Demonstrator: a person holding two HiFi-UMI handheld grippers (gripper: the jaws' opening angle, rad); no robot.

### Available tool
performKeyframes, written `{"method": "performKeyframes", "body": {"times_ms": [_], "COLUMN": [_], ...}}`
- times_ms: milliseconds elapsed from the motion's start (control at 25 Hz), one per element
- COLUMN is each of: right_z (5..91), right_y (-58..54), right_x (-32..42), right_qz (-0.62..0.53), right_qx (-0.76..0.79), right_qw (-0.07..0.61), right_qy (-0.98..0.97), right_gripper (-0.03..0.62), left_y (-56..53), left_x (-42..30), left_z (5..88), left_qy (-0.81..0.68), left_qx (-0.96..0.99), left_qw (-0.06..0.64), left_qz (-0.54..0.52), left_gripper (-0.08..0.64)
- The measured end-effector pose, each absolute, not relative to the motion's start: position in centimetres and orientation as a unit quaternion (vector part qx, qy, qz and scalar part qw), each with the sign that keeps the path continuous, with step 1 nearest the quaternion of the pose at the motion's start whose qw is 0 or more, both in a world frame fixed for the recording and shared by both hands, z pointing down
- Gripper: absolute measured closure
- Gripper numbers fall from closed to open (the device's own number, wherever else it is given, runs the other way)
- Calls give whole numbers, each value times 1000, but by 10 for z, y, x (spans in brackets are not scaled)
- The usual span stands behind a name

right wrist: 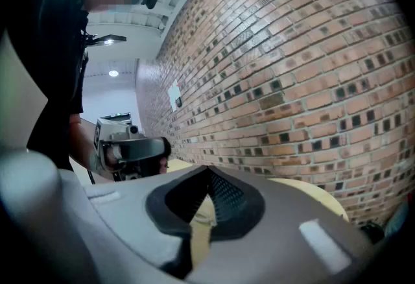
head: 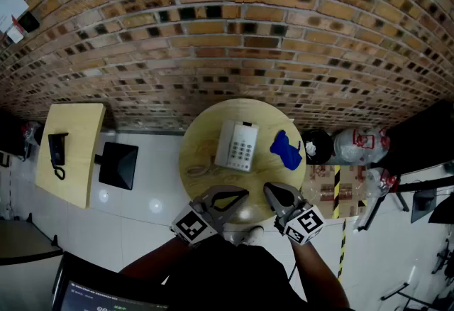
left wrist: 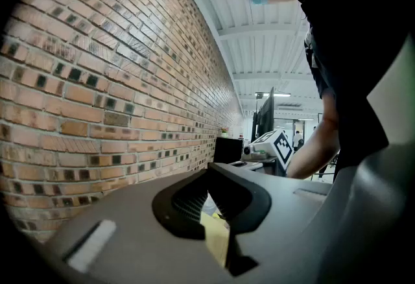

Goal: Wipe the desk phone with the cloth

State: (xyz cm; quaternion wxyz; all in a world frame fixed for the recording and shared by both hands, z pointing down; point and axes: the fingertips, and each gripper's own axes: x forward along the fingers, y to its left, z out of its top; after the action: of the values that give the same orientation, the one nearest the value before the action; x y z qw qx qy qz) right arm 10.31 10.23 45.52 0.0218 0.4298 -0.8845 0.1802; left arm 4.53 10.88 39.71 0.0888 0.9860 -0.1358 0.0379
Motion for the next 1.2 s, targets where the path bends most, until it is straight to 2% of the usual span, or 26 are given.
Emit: {"method": "performKeyframes", "body": {"times_ms": [120, 400, 560, 640, 840, 1200], "right_z": [498, 610, 671, 692, 732, 785], "right_y": [79, 15, -15, -26, -44, -52], "right_x": [120, 175, 213, 231, 257, 273], "right_qz": [217, 255, 288, 300, 311, 371], "right_qx": [441, 490, 508, 515, 512, 505], "right_qw": [55, 189, 254, 277, 336, 354], "right_qy": [-869, -812, -771, -754, -726, -694], "right_gripper": [592, 567, 417, 371, 367, 367], "left_y": [92, 66, 59, 54, 35, 18], "left_x": [49, 71, 74, 73, 57, 30], "left_z": [412, 437, 449, 453, 467, 488], "left_qy": [-136, -93, -81, -80, -98, -129], "left_qx": [986, 991, 991, 991, 986, 978], "left_qw": [86, 74, 82, 85, 111, 139], "left_qz": [47, 58, 68, 67, 74, 86], "left_gripper": [560, 560, 560, 560, 560, 560]}}
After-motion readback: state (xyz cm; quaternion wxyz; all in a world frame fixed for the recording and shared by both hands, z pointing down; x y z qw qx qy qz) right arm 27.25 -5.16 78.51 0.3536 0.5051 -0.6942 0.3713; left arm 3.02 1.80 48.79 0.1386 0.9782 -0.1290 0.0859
